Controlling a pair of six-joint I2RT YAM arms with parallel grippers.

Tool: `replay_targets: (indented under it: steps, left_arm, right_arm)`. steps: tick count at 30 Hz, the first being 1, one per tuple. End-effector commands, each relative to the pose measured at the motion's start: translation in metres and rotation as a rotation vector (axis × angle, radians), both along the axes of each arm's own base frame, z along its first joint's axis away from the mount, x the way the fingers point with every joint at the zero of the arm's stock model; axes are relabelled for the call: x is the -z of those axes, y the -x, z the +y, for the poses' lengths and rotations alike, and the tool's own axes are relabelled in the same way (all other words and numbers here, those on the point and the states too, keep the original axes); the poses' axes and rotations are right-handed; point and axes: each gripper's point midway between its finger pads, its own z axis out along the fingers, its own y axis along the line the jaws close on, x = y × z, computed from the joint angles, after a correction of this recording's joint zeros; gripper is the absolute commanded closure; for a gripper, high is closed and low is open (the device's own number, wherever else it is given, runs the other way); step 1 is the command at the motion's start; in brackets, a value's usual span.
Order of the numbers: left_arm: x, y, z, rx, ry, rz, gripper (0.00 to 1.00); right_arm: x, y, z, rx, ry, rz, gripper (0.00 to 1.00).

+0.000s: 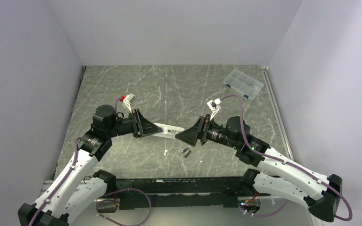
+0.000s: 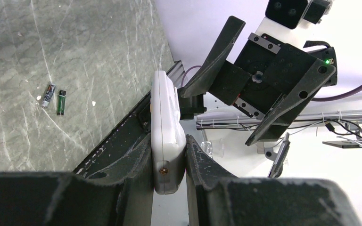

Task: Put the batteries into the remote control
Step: Remove the battery cover from the remote control.

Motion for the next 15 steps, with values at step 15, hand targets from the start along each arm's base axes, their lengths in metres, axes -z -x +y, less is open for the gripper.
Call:
replay_targets:
  steps: [15]
  left_arm:
    - [-0.0287,0.0029,-0.0033,0.033,0.06,-0.096,1.0]
  right_arm:
    - [-0.0064,-0.0045,0.0052,0.008,-0.023,-0.014,0.12]
